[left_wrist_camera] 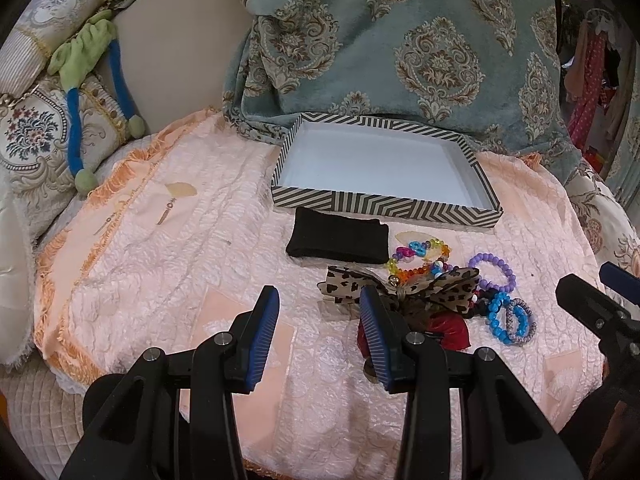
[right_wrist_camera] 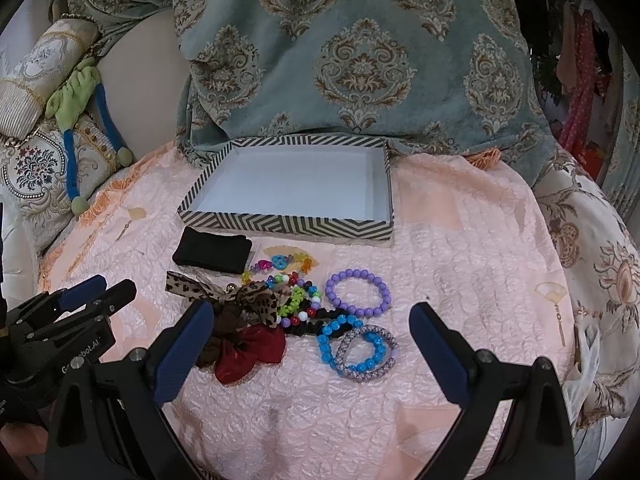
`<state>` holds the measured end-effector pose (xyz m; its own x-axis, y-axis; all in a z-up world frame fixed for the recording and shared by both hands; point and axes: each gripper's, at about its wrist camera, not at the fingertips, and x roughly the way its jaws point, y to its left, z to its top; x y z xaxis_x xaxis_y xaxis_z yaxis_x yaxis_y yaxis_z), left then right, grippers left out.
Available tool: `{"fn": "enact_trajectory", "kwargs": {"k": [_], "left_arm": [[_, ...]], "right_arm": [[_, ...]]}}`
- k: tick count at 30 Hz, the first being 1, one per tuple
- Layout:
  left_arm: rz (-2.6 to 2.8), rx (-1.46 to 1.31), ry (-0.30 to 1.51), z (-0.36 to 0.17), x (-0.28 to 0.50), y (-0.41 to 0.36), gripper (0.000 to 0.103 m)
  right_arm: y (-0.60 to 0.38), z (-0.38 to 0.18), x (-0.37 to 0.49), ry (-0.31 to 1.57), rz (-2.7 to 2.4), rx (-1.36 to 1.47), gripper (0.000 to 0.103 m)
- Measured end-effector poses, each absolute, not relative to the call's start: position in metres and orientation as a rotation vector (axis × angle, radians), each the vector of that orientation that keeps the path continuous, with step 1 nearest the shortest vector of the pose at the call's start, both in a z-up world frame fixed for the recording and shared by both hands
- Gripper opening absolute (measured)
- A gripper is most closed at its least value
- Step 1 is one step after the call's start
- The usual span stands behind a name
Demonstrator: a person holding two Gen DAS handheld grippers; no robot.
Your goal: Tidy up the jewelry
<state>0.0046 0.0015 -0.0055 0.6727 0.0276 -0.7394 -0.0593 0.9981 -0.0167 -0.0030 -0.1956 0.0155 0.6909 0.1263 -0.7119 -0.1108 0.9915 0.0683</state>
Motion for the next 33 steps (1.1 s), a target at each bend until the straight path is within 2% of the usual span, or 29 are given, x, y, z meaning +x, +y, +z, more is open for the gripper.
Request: {"fn": "enact_trajectory", "kwargs": {"k": [15, 33], "left_arm": [[0.071, 0.013, 0.797, -0.001, 0.003, 0.001, 0.026], [0.040, -0.134, 0.879, -0.007, 0.009, 0.028, 0.026]], "right_arm": [[-0.194, 0.017, -0.004, 0.797, 0.143, 0.011, 0.100], [-0.201, 0.008, 0.001, 0.820, 0.145, 0.023, 0.100]]}}
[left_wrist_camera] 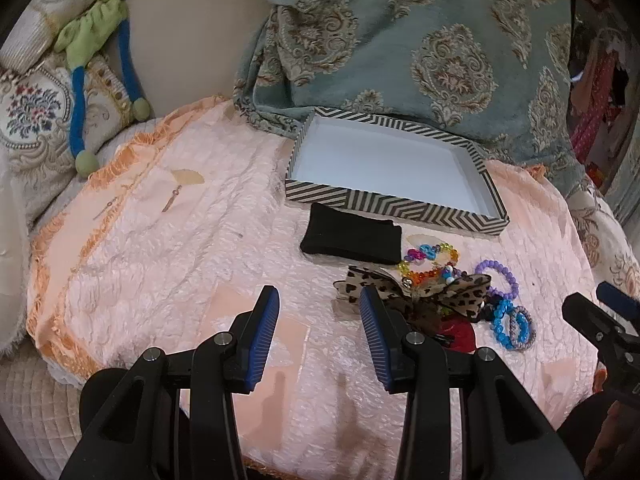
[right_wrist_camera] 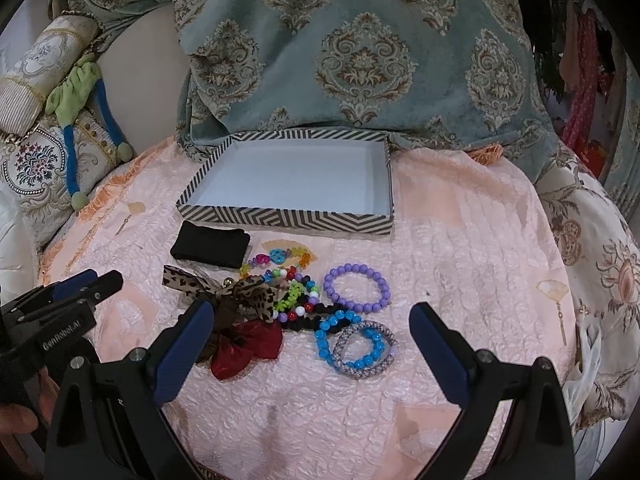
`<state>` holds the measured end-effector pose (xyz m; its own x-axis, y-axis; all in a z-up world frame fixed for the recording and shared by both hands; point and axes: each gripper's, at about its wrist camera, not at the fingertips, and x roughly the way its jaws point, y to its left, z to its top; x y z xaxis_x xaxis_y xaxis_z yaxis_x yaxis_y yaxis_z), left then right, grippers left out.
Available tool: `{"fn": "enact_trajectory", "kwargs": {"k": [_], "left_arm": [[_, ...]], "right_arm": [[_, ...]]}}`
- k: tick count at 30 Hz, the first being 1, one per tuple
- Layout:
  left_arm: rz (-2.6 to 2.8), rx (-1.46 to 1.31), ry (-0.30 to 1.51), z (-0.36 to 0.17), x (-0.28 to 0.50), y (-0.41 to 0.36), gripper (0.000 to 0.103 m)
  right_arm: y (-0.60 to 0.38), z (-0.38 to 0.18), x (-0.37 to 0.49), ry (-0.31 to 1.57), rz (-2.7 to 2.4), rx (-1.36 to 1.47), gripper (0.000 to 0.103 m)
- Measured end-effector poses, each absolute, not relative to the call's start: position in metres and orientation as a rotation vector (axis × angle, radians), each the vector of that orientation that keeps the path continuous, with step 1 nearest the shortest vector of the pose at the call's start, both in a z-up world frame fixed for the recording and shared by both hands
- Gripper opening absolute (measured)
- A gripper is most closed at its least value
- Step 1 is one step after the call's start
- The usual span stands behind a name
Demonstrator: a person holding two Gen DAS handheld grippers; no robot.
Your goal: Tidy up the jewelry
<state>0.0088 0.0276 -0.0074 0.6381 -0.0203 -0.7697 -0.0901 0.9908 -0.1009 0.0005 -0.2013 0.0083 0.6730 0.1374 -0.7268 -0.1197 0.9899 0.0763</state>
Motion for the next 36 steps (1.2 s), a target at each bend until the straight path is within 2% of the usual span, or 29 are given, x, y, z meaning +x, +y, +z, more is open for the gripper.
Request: {"fn": "enact_trajectory", "kwargs": {"k": [16, 33, 35, 36], "left_arm": [[0.031, -0.176, 0.869, -0.016, 0.034, 0.040, 0.026], [0.017, -0.133, 0.936, -0.037, 0.063, 0.036, 0.026], [0.002, -0.144, 0.946, -0.039, 0.070, 0.039, 0.026], [-0.003, -0.151, 0.946, -0.040, 0.073, 0.040, 0.026]], "right_arm": [[-0.255, -0.022, 0.024, 0.880, 0.057, 0.099, 0.100], [-0.247, -0.046, 0.049, 0.904, 0.107, 0.054, 0.100], [-0.251, -0.053, 0.055, 0.918, 0.108, 0.040, 0.099], [-0.252, -0.056, 0.057, 0.923, 0.107, 0.038, 0.095]]}}
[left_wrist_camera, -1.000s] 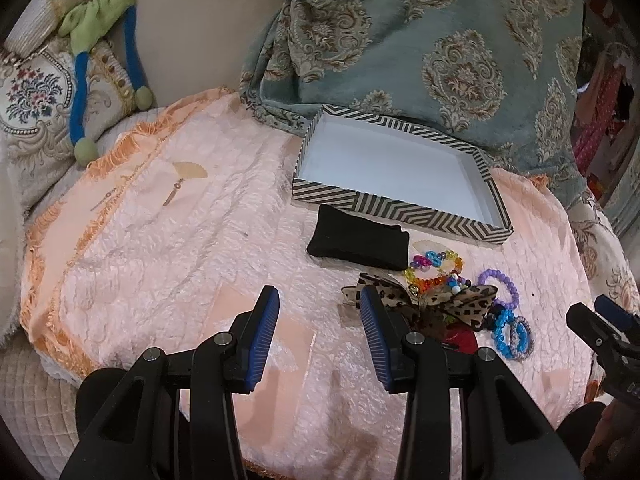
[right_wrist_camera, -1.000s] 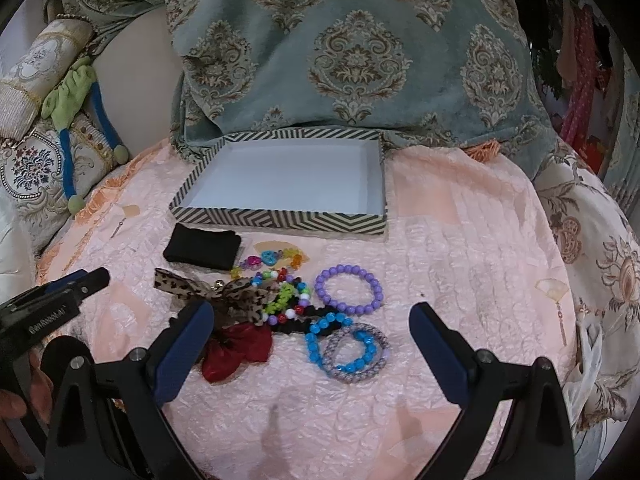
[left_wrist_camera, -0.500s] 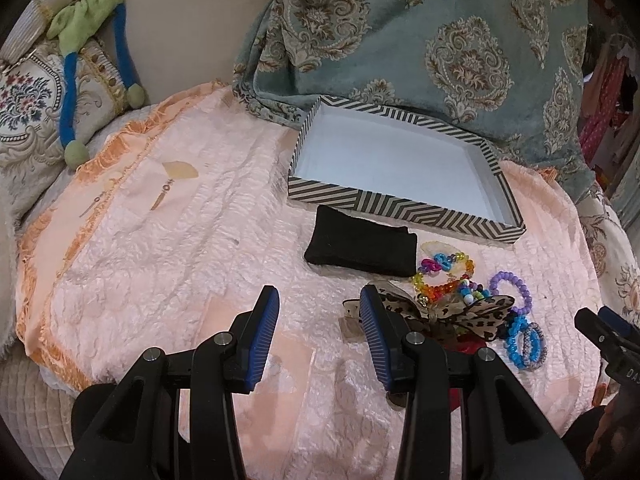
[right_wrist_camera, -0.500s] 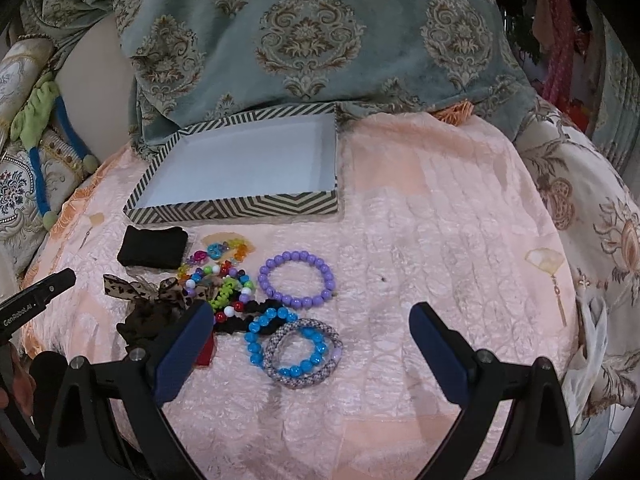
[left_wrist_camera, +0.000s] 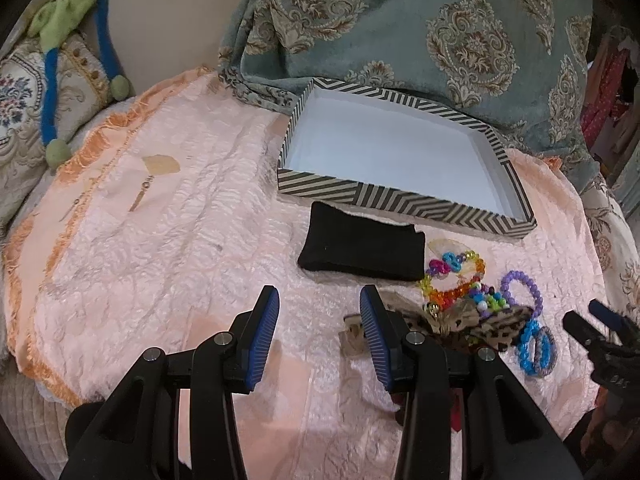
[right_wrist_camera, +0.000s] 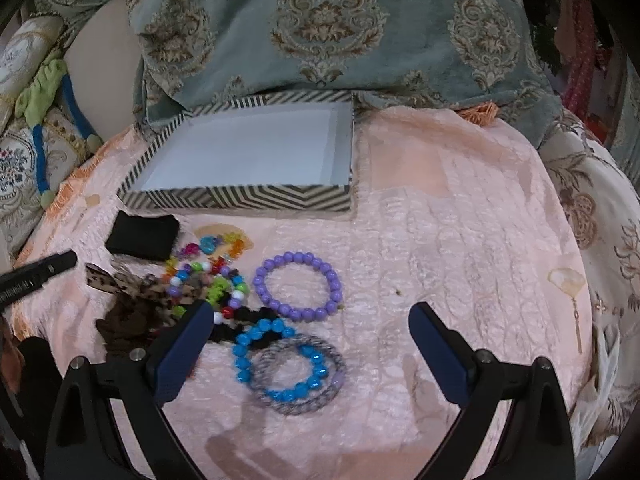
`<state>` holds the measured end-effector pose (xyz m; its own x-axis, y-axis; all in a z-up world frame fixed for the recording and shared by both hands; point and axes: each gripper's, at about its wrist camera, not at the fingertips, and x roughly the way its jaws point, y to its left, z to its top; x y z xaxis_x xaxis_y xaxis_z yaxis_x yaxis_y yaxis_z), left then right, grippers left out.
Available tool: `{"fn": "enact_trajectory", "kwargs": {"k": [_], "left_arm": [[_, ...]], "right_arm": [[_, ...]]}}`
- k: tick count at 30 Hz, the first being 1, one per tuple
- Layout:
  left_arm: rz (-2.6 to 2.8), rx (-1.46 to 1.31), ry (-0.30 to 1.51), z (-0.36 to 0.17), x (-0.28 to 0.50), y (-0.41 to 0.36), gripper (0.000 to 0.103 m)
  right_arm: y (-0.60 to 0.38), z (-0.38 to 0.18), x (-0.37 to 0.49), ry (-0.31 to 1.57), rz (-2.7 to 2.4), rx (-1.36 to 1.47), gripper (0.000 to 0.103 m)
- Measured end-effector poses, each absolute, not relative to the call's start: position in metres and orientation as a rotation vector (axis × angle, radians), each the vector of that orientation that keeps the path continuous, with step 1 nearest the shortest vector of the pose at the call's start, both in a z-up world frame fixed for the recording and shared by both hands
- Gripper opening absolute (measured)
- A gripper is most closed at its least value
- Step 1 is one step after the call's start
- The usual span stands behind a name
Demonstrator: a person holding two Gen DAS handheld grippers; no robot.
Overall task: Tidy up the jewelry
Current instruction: 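Grasp the black velvet pouch with the left tool while the right tool grasps the purple bead bracelet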
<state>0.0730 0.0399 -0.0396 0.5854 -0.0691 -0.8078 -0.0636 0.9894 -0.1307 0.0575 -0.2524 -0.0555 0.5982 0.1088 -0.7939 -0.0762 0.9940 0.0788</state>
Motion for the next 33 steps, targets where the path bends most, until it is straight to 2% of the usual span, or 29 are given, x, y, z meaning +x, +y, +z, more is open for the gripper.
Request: {"fn": "enact_trajectory", "kwargs": {"k": [4, 11, 17, 18, 19, 20, 21, 23, 26, 33], "left_arm": [[-0.046, -0.189, 0.960, -0.043, 0.090, 0.043, 0.026], [-0.107, -0.264, 1.019, -0.060, 0.129, 0.048, 0.026], [-0.136, -0.334, 1.103, -0.087, 0.154, 0.054, 0.026], [-0.140, -0.335, 1.106, -0.091, 0.158, 0.053, 0.026], [-0.143, -0.334, 1.110, -0.094, 0.160, 0.053, 0.026], [-0.146, -0.340, 1.115, -0.097, 0.163, 0.053, 0.026], [-0.154, -0.356, 1.115, -0.099, 0.164, 0.054, 0.026], [-0.166, -0.379, 1.108, -0.101, 0.165, 0.056, 0.022], [-0.175, -0.368, 1.094, -0.099, 0.162, 0.055, 0.001], [-0.209, -0.361, 0.995, -0.058, 0.142, 0.057, 0.000]], "right_arm": [[-0.260, -0.068, 0.072, 0.958, 0.120, 0.039, 0.080], [-0.261, -0.091, 0.102, 0.999, 0.161, 0.022, 0.070], [-0.259, -0.106, 0.118, 0.999, 0.203, 0.001, 0.054], [-0.258, -0.107, 0.119, 0.989, 0.209, -0.003, 0.045], [-0.259, -0.107, 0.121, 0.984, 0.215, -0.002, 0.031], [-0.259, -0.107, 0.122, 0.979, 0.220, 0.003, 0.026], [-0.260, -0.107, 0.124, 0.976, 0.229, 0.010, 0.015], [-0.261, -0.106, 0.126, 0.977, 0.241, 0.026, 0.009], [-0.259, -0.097, 0.121, 0.953, 0.262, 0.039, 0.009], [-0.251, -0.046, 0.103, 0.847, 0.308, 0.030, 0.009]]}}
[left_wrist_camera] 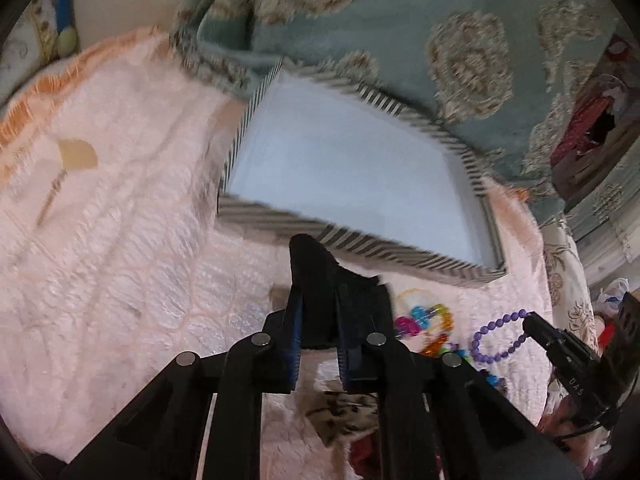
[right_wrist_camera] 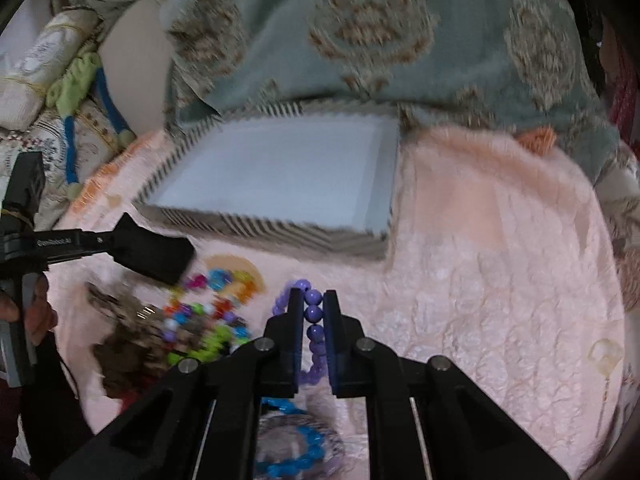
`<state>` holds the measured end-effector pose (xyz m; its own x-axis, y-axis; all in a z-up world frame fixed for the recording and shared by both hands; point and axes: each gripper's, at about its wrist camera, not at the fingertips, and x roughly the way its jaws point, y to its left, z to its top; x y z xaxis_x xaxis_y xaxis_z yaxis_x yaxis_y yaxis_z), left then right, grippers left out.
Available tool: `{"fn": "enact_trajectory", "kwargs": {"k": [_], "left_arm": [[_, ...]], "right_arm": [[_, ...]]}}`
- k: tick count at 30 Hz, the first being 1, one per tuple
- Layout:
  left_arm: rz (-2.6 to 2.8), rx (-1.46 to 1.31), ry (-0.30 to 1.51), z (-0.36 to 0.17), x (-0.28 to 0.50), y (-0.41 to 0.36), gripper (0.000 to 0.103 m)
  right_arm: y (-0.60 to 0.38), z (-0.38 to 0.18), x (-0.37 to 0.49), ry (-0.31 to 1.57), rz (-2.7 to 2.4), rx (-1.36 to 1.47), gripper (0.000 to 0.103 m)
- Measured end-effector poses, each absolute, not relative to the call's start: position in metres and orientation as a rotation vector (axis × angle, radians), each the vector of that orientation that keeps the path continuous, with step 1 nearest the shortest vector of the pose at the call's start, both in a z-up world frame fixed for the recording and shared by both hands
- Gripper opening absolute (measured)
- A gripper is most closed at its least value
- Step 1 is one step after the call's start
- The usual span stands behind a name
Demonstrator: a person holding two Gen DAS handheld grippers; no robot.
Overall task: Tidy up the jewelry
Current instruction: 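Grasp the black velvet pouch with the left tool while the right tool grasps the purple bead bracelet, then carry pouch and purple bracelet into the striped box while both tools open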
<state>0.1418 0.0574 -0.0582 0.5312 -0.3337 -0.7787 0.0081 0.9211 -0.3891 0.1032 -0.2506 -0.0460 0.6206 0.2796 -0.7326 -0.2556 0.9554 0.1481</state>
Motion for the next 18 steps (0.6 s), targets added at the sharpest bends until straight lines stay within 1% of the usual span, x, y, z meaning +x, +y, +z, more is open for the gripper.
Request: {"fn": "enact_trajectory", "kwargs": {"k": [6, 11, 14, 18], "left_arm": [[-0.224, -0.365, 0.911, -0.020, 0.140, 0.059, 0.000], [-0.215, -0.362, 0.857, 0.000, 0.154, 0.059, 0.000], [-0.204, -0.368, 0.857, -0.001, 0.172, 0.056, 0.000], [-0.181, -0.364, 0.882, -0.014, 0.199, 0.051, 0.000]], "right_arm": [[-0.246, -0.005, 0.101, 0.778, 0.323, 0.015, 0.009], [-0.244, 0.012, 0.120, 0.752, 0.320, 0.024, 0.009], [-0.239, 0.014, 0.136, 0.742, 0.318, 0.027, 0.009], [-0.231, 0.009, 0.166, 0.747, 0.323, 0.053, 0.009]]}}
